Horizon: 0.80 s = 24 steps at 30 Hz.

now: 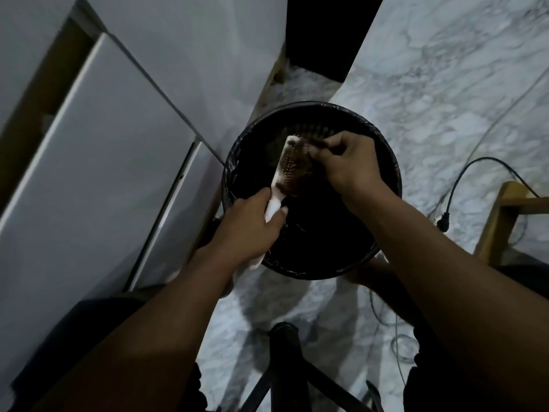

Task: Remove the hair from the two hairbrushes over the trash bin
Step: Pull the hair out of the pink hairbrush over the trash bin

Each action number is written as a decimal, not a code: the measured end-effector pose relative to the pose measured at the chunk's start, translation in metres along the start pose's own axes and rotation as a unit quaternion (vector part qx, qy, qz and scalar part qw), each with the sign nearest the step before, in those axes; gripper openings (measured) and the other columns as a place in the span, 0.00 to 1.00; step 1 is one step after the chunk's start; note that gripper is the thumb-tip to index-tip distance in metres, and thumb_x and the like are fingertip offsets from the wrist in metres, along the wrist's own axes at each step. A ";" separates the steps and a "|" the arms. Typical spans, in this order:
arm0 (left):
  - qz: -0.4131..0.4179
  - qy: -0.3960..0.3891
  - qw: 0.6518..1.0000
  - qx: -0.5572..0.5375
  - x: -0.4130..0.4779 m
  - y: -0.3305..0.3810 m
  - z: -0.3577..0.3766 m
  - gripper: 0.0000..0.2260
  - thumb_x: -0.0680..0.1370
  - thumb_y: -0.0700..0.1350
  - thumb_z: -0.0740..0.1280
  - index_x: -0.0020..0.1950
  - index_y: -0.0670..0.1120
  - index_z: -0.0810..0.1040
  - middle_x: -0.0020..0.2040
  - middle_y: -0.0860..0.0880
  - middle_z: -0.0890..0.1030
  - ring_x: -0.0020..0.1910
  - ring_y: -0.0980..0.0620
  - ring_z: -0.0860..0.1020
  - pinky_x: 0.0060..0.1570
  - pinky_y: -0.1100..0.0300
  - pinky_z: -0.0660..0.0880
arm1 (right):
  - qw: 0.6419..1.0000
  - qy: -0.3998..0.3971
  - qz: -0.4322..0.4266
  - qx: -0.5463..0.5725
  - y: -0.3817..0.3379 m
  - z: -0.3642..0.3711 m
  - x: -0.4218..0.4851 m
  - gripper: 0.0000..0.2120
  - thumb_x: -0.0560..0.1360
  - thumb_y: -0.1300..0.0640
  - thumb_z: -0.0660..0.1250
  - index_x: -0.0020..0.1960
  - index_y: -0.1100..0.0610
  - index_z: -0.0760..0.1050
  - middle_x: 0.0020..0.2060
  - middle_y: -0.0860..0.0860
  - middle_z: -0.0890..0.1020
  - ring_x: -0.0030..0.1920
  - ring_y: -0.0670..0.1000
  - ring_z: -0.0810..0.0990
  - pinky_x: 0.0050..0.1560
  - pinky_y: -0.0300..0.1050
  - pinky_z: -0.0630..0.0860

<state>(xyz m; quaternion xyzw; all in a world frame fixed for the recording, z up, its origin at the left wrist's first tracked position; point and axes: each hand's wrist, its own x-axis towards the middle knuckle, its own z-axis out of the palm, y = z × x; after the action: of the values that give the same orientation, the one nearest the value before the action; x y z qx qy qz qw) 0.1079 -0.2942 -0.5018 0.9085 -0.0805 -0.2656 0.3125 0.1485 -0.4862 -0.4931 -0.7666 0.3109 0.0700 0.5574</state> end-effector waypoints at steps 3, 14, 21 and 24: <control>-0.012 -0.015 0.999 -0.027 0.008 0.002 0.001 0.12 0.81 0.58 0.63 0.40 0.56 0.67 0.39 0.55 0.77 0.39 0.53 0.76 0.35 0.57 0.66 | 0.990 -0.002 0.073 0.124 -0.005 -0.001 0.000 0.09 0.76 0.63 0.70 0.40 0.55 0.74 0.39 0.55 0.82 0.40 0.54 0.84 0.40 0.50 0.83; -0.027 -0.037 0.998 -0.030 0.017 0.005 0.006 0.09 0.78 0.58 0.65 0.49 0.53 0.76 0.43 0.51 0.81 0.40 0.50 0.80 0.38 0.56 0.73 | 0.957 -0.149 -0.129 -0.212 -0.004 -0.014 -0.020 0.33 0.68 0.52 0.80 0.70 0.51 0.75 0.60 0.50 0.76 0.55 0.39 0.75 0.56 0.25 0.68; -0.009 -0.026 0.999 -0.028 0.018 0.007 0.006 0.11 0.79 0.58 0.64 0.44 0.52 0.73 0.40 0.51 0.80 0.40 0.48 0.79 0.37 0.56 0.68 | 0.996 -0.022 -0.050 -0.075 0.004 -0.011 -0.015 0.06 0.70 0.57 0.79 0.39 0.54 0.82 0.38 0.50 0.86 0.42 0.48 0.86 0.46 0.42 0.82; -0.012 -0.012 0.999 -0.047 0.017 0.009 0.004 0.11 0.79 0.58 0.64 0.45 0.52 0.73 0.40 0.51 0.80 0.40 0.49 0.79 0.37 0.56 0.69 | 0.987 -0.035 0.063 0.146 -0.002 -0.011 -0.017 0.09 0.75 0.67 0.72 0.39 0.59 0.75 0.39 0.57 0.82 0.40 0.54 0.85 0.39 0.46 0.84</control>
<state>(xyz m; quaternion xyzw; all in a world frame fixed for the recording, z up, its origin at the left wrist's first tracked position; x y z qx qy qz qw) 0.1208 -0.3089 -0.5063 0.8904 -0.0614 -0.2838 0.3504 0.1334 -0.4894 -0.4798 -0.6528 0.3461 0.0856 0.6684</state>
